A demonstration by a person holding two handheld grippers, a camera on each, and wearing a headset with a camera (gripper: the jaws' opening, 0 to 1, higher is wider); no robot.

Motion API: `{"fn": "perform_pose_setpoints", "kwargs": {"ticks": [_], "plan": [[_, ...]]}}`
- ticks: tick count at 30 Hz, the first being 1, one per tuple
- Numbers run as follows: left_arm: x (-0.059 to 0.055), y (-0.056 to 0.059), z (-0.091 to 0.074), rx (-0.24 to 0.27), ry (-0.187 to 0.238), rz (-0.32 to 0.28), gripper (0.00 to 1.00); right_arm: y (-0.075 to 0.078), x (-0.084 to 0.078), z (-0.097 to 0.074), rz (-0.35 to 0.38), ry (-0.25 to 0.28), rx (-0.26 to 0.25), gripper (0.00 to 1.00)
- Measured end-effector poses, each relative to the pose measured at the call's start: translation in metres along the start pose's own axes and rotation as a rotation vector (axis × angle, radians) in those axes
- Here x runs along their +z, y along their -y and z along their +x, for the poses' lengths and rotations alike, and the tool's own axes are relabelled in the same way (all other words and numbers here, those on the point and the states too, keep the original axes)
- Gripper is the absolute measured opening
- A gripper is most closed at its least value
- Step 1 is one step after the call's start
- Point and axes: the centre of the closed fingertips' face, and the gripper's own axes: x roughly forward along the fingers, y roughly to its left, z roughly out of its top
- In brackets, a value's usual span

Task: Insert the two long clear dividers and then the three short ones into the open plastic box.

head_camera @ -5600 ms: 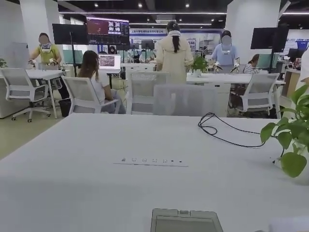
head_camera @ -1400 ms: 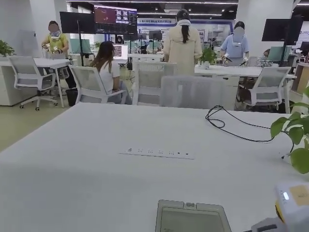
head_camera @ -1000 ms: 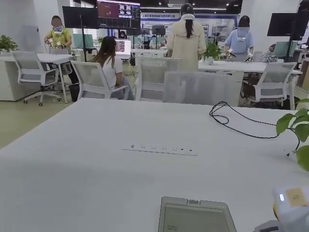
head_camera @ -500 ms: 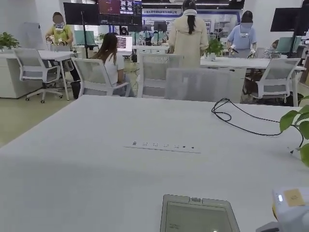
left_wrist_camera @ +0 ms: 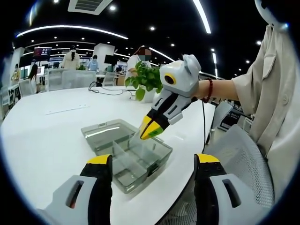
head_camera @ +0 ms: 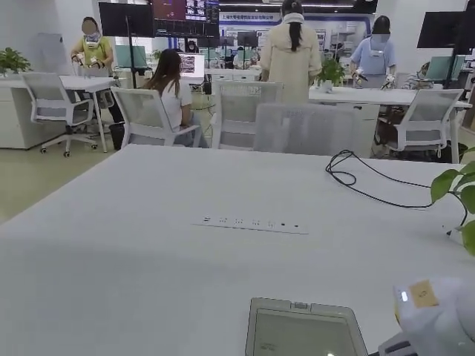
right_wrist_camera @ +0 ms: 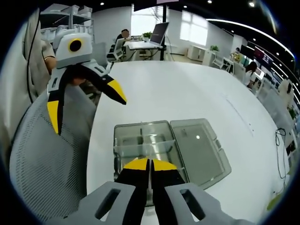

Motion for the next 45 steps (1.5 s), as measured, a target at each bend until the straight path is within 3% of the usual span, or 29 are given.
{"fn": "perform_pose_setpoints", "kwargs": {"ticks": [10, 22, 35, 39, 41, 45], "plan": [[-0.002, -0.002, -0.001, 0.006, -0.009, -0.002, 0.7, -0.006, 0.002, 0.01, -0.125, -0.021, 0.049, 0.02], [-0.002, -0.002, 0.0, 0.01, -0.013, -0.004, 0.69, -0.006, 0.001, 0.02, -0.151, -0.053, 0.068, 0.02], [-0.003, -0.003, 0.0, 0.013, -0.017, 0.001, 0.69, -0.006, -0.018, 0.04, -0.149, -0.158, 0.109, 0.02], [-0.003, -0.003, 0.0, 0.012, -0.018, 0.003, 0.69, -0.008, -0.025, 0.047, -0.163, -0.218, 0.123, 0.02], [-0.003, -0.003, 0.0, 0.014, -0.017, 0.004, 0.69, -0.007, -0.026, 0.048, -0.135, -0.245, 0.129, 0.02], [-0.003, -0.003, 0.002, 0.013, -0.018, 0.003, 0.69, -0.008, -0.032, 0.053, -0.188, -0.32, 0.141, 0.02]]}}
